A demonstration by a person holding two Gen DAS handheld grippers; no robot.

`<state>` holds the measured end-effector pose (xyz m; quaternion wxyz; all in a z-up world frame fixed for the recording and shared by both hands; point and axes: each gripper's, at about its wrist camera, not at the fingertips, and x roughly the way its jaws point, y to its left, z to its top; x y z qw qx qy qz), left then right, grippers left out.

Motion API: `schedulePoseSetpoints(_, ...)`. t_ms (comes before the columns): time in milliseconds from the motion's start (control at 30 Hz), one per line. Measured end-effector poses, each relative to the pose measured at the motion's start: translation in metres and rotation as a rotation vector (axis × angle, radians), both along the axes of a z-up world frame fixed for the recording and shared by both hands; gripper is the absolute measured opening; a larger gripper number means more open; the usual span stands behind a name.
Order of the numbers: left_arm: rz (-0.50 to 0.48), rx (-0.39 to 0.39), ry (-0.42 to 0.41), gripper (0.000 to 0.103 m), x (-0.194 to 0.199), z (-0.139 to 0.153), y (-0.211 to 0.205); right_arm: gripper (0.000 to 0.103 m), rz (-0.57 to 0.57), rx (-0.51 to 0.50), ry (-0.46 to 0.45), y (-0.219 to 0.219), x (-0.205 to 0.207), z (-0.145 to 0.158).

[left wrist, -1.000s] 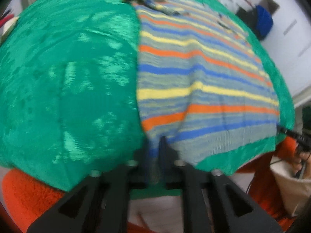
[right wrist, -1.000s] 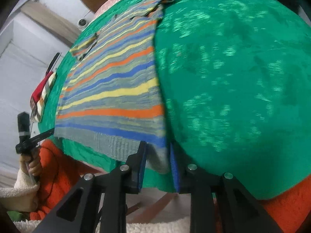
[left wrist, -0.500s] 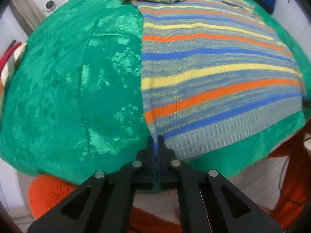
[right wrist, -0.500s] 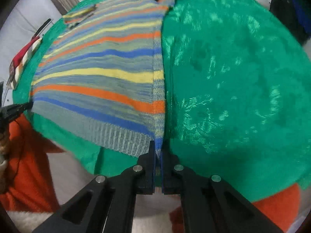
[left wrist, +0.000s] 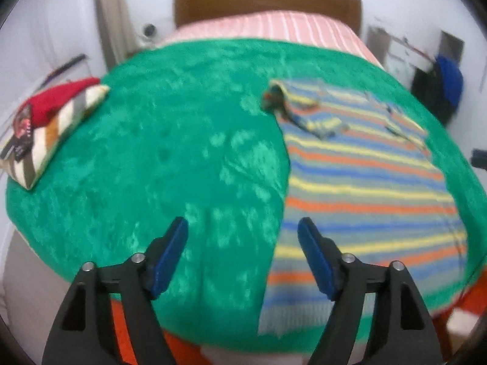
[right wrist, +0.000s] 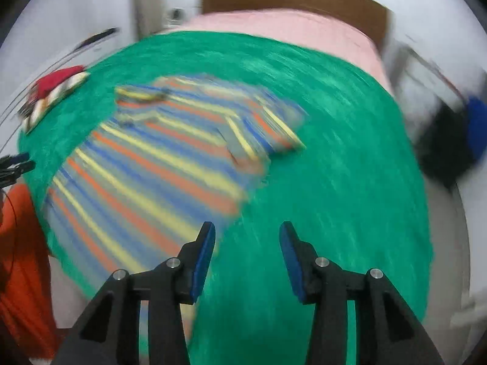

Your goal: Fold small clothes

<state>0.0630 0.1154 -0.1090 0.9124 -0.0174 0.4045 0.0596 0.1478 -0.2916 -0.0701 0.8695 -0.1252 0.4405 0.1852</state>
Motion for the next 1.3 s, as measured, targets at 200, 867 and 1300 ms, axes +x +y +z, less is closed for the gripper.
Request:
schedulePoseSetpoints(200,0.060,0.028,0.015,0.077,-0.011,-0.033,0.009,0.043,0.115,-0.120,0.023,0.090,0.103,-0.062)
schedulePoseSetpoints(867,0.115,0.020,0.068,0.077,-0.006,-0.058,0.029,0.003,-0.728,0.062,-0.004,-0.209,0.099,-0.029)
schedulePoseSetpoints(1300,0.128,0.051,0.093,0.077,-0.006,-0.065,0.029,0.013,-0.860,0.241,0.100,-0.263,0.072,-0.080)
